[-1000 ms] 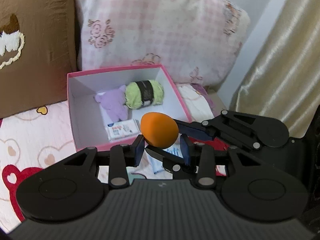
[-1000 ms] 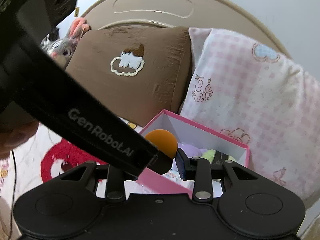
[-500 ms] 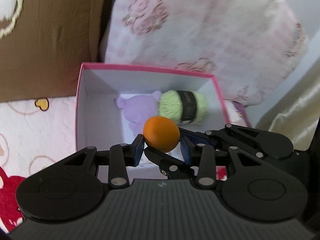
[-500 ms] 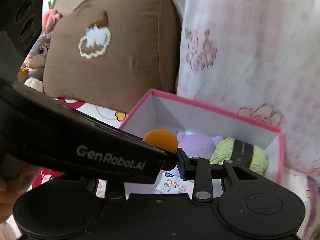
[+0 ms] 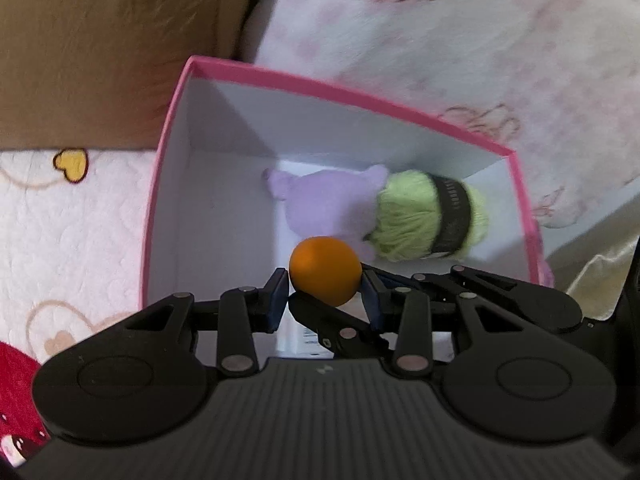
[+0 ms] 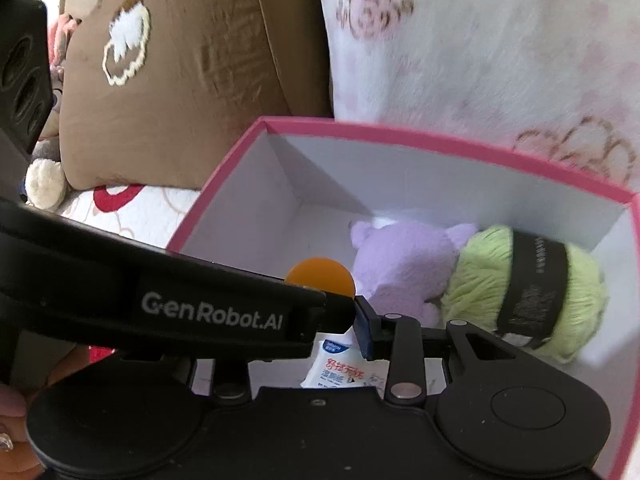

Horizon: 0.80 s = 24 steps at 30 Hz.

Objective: Organize objects
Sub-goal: 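Carry the orange sponge with the left tool into the pink box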

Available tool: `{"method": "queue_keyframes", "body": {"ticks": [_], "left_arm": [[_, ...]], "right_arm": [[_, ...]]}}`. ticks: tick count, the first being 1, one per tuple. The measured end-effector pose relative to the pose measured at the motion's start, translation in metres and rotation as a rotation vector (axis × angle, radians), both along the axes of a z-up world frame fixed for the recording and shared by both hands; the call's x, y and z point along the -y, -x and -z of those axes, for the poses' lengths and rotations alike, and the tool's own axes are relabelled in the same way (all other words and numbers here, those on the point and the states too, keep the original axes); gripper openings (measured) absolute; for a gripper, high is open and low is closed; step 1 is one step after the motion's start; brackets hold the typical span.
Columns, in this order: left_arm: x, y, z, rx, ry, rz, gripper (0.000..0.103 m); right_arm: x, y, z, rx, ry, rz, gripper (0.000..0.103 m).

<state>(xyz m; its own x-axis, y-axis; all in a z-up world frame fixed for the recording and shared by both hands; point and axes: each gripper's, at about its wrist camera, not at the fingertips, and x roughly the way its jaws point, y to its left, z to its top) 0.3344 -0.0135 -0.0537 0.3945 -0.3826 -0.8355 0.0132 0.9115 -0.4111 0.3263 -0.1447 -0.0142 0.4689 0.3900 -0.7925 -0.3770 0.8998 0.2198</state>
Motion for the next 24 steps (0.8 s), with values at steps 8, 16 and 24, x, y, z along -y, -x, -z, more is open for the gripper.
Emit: {"method": "queue_keyframes", "body": {"ticks": [8,16,24], "left_arm": [[0.001,-0.009,0.020,-0.031,-0.014,-0.026,0.036],[0.007,-0.014,0.032,0.000,-0.048,-0.040,0.036],[0.010,-0.013,0.036,-0.041,-0.048,-0.030,0.041]], "right_arm": [[-0.009,-0.015,0.017,-0.051,0.037,-0.029,0.041],[-0.019,-0.013,0.015,-0.031,0.123,-0.049,0.044],[-0.004,-0.003,0.016,-0.019,0.127,-0.074,0.034]]}}
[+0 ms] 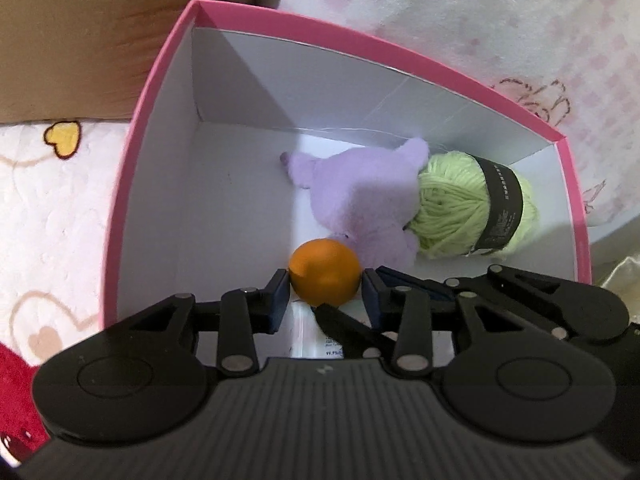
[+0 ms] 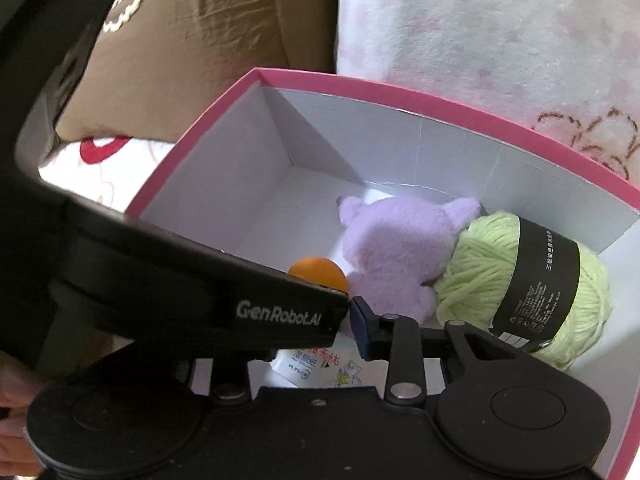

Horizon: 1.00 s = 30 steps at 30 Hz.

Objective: Organize objects
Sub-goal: 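Carry the orange sponge with the left tool into the pink box, then open the left tool beside the plush and withdraw from the box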

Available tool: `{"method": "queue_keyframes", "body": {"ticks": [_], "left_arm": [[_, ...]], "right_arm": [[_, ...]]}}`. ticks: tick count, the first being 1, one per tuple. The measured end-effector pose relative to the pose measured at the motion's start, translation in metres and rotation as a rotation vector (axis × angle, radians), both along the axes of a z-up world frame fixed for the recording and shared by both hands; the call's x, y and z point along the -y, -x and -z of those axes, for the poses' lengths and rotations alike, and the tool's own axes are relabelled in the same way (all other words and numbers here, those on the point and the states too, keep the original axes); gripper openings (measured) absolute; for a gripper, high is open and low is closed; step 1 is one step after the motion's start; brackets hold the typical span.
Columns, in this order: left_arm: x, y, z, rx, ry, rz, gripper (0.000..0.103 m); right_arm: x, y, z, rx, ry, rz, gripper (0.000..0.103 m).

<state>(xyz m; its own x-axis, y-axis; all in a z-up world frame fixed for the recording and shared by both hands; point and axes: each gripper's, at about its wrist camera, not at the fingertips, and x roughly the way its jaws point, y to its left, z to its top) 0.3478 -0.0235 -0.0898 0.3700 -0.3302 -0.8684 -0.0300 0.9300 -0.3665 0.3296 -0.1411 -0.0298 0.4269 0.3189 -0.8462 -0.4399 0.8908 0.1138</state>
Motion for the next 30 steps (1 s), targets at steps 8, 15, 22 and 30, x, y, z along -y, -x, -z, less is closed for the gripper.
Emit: {"method": "queue_keyframes", "body": {"ticks": [8,15,22,30], "left_arm": [[-0.005,0.002,-0.002,0.035,0.035,-0.032,0.034],[0.000,0.007,0.005,0.040,0.049,-0.087,0.029],[0.014,0.014,-0.005,0.094,-0.022,-0.057,0.030],[0.007,0.016,-0.027,0.108,-0.023,-0.003,0.041]], "right_arm": [[0.004,-0.005,-0.001,-0.009,-0.018,0.040,0.023],[0.007,-0.003,0.004,-0.010,-0.022,0.032,0.020],[0.013,0.004,-0.003,-0.009,-0.043,0.053,0.021],[0.027,0.035,-0.024,0.062,-0.114,0.089,0.025]]}}
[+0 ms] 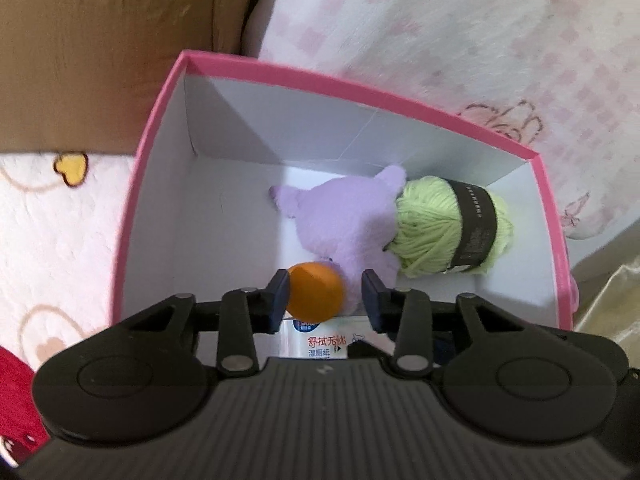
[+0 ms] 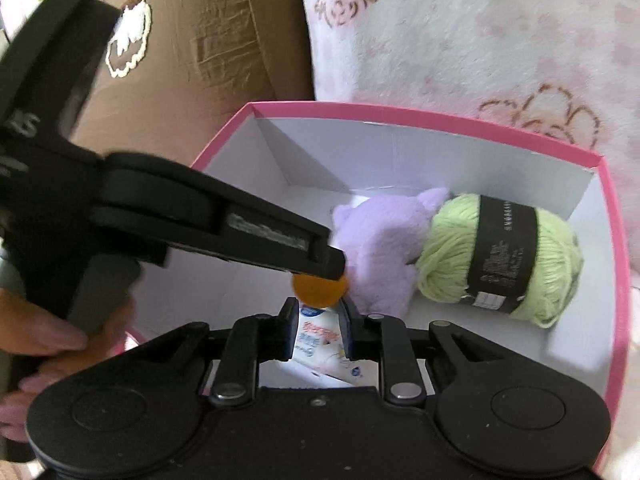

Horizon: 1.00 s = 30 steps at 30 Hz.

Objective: Organize objects
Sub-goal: 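Open the left tool beside the plush and withdraw from the box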

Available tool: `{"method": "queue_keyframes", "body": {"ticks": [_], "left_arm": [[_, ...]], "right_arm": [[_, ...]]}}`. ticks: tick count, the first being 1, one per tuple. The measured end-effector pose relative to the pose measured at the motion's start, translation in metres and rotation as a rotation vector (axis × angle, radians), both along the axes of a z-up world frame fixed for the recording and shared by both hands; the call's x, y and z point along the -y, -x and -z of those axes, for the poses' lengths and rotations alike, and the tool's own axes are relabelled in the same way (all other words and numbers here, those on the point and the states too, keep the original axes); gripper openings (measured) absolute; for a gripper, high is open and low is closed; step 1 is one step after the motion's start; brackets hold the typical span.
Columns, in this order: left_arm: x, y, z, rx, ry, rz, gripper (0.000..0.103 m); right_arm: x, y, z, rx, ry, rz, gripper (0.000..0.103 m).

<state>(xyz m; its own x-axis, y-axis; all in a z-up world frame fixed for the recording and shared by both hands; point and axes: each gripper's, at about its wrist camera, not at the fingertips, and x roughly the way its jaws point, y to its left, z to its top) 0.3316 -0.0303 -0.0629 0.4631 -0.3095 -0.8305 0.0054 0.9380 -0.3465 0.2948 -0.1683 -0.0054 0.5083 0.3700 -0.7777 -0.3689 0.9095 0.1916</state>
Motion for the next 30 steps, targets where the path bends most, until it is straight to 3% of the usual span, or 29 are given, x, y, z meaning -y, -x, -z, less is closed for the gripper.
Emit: {"method": "queue_keyframes", "body": {"ticks": [10,22,30], "left_arm": [[0.009,0.037,-0.051,0.032,-0.075,0.111,0.055],[0.002,0.120,-0.130,0.085,-0.166,0.176,0.070],[-0.011,0.173,-0.161,0.097,-0.225,0.189,0.083]], "right_arm": [[0.009,0.018,-0.010,0.015,-0.005,0.035,0.034],[0.030,0.100,-0.088,0.090,0.024,0.038,0.049],[0.038,0.153,-0.123,0.146,0.061,0.040,0.072]]}}
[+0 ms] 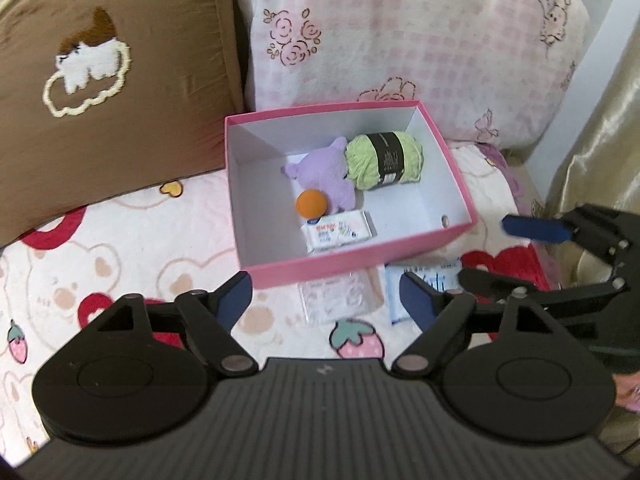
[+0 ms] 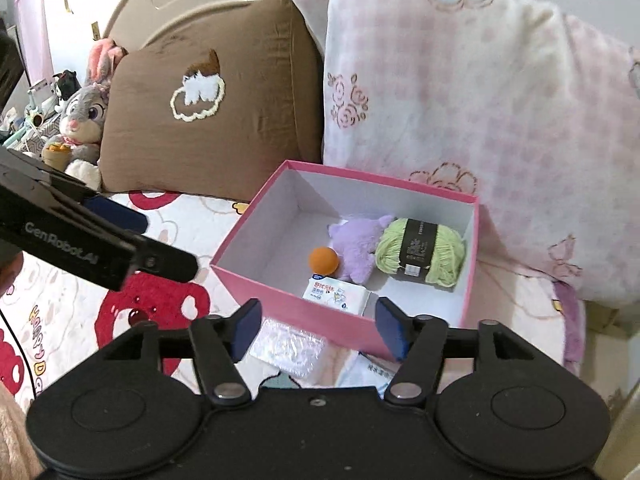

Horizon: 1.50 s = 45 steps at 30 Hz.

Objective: Organize objects
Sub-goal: 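Open the left tool beside the plush and withdraw from the box, then reach the left tool to the blue-printed wipes pack and close on it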

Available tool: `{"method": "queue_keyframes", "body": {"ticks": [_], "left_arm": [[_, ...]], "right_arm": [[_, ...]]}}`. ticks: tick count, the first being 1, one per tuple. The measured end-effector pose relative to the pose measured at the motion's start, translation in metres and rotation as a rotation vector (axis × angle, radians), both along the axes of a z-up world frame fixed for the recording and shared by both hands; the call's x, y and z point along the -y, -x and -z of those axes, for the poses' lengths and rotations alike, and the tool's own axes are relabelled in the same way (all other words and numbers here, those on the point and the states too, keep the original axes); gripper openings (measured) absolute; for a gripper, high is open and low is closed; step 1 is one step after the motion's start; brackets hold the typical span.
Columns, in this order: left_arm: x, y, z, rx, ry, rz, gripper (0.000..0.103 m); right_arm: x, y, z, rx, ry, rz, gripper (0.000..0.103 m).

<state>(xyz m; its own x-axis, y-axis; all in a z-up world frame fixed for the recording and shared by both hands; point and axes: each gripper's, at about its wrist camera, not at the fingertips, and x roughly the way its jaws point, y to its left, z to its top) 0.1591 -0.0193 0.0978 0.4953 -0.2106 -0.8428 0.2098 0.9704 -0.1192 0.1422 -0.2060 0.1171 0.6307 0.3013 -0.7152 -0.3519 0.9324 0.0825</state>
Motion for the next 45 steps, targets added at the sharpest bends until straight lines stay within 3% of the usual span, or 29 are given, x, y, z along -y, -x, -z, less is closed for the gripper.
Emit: {"method": "queue_keyframes", "body": {"ticks": [1,3,5,16,25,29,34,45], "left_arm": [[-0.002,0.007,-0.003,0.000,-0.001,0.001,0.086],[-0.005,0.017,-0.006,0.001,-0.008,0.003,0.088],[-0.008,0.028,-0.009,0.005,-0.016,0.010,0.092],[-0.017,0.073,-0.014,-0.001,-0.078,0.020,0.099],[-0.009,0.108,-0.004,-0.038,0.006,0.078,0.102],[0.003,0.117,0.010,-0.053,-0.004,0.110,0.102],[0.015,0.116,0.032,-0.066,0.011,0.147,0.102],[0.032,0.088,0.074,-0.065,0.091,0.115,0.101]], "right_arm": [[0.001,0.007,-0.004,0.004,0.002,0.004,0.074],[0.003,0.019,-0.011,0.013,0.011,0.007,0.093],[0.004,0.032,-0.017,0.034,0.016,0.011,0.097],[0.000,0.081,-0.026,0.016,0.061,0.021,0.097],[0.001,0.109,-0.015,-0.016,0.048,-0.006,0.098],[0.006,0.119,-0.005,-0.026,0.041,-0.027,0.098],[0.017,0.123,0.019,-0.045,-0.003,-0.030,0.097],[0.044,0.119,0.057,-0.057,-0.030,0.013,0.097]]}}
